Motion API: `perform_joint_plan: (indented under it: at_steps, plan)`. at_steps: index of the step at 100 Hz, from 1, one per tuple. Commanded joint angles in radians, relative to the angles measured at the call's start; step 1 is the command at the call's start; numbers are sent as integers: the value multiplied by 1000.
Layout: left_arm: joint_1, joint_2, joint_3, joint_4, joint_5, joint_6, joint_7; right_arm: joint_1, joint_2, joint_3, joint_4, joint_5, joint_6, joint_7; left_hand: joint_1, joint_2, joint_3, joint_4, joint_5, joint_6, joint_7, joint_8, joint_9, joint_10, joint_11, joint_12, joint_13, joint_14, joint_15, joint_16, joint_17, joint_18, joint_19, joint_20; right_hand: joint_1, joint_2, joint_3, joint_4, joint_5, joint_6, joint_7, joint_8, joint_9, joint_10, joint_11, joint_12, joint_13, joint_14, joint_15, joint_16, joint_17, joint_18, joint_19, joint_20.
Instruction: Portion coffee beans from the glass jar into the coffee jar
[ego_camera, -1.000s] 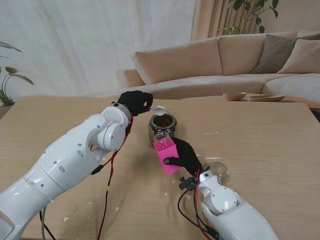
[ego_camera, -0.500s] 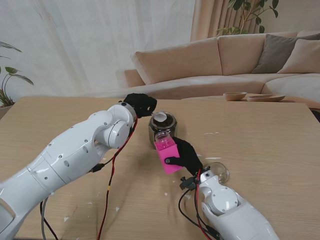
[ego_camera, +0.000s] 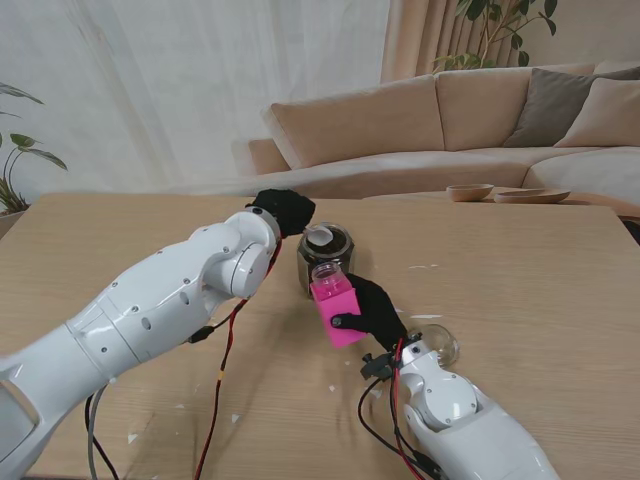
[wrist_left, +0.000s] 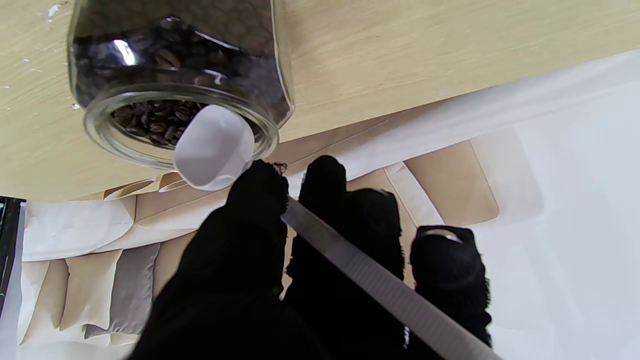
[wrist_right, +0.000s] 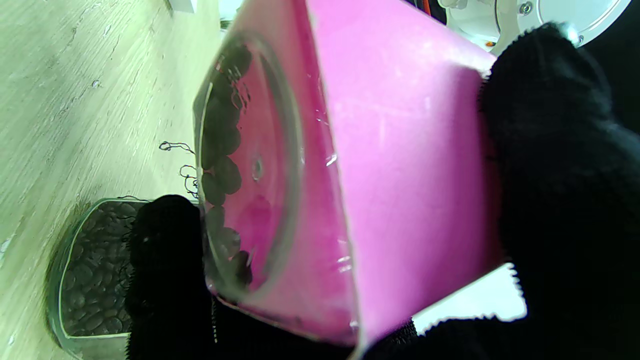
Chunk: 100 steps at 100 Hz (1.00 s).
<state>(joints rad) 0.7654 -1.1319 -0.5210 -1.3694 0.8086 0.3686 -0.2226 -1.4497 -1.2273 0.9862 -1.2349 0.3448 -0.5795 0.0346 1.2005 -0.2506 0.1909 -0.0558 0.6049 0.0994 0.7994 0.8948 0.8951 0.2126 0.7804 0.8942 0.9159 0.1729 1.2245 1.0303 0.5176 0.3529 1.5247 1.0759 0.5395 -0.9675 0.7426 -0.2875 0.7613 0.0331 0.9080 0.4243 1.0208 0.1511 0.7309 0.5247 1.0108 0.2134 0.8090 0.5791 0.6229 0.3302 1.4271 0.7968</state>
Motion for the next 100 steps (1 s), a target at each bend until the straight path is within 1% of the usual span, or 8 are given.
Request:
perform_joint_plan:
  at_steps: [1,19,30,59,100]
  plan:
    - [-5,-12,7,-3,-10,1,-17,-6,-2,-1,-6,2,4,14,90,76,44,50,8,-83,126,36,-19,1,-2,3,19,-32,18,-7,7,-5,14,-9,251,192,325,45,134,-248,182,27,74,-116,95,17,59,-54,101,21,-1,-22,30,17]
    - [-17,-16,24,0,-47,6,-33,-7,-2,1,-6,3,5,14,90,76,45,51,8,-82,127,36,-19,2,-1,3,19,-33,18,-7,7,-5,14,-9,251,191,324,45,133,-247,182,28,73,-116,95,17,59,-53,101,21,-1,-22,30,17]
    - [-22,-14,28,-3,-65,9,-51,-8,-2,2,-7,2,5,14,89,77,46,51,8,-83,128,36,-21,1,-1,3,18,-34,18,-7,6,-5,15,-10,251,192,325,45,133,-248,182,28,73,-115,95,17,59,-53,101,21,-2,-22,29,17]
    - [-37,-12,18,-14,-189,42,-116,-7,-2,1,-5,2,3,13,89,78,49,54,7,-77,126,36,-23,7,-1,4,15,-31,21,-5,2,-5,17,-9,252,192,325,45,133,-246,182,28,72,-116,95,17,59,-54,101,21,-3,-21,28,16]
    - [-52,-22,10,7,-283,99,-130,-3,-3,-3,0,-5,-1,9,90,74,55,53,4,-66,121,33,-19,14,3,1,26,-34,27,-6,14,-1,26,-8,252,193,325,45,133,-246,182,28,72,-115,94,17,57,-53,101,21,-5,-21,27,16]
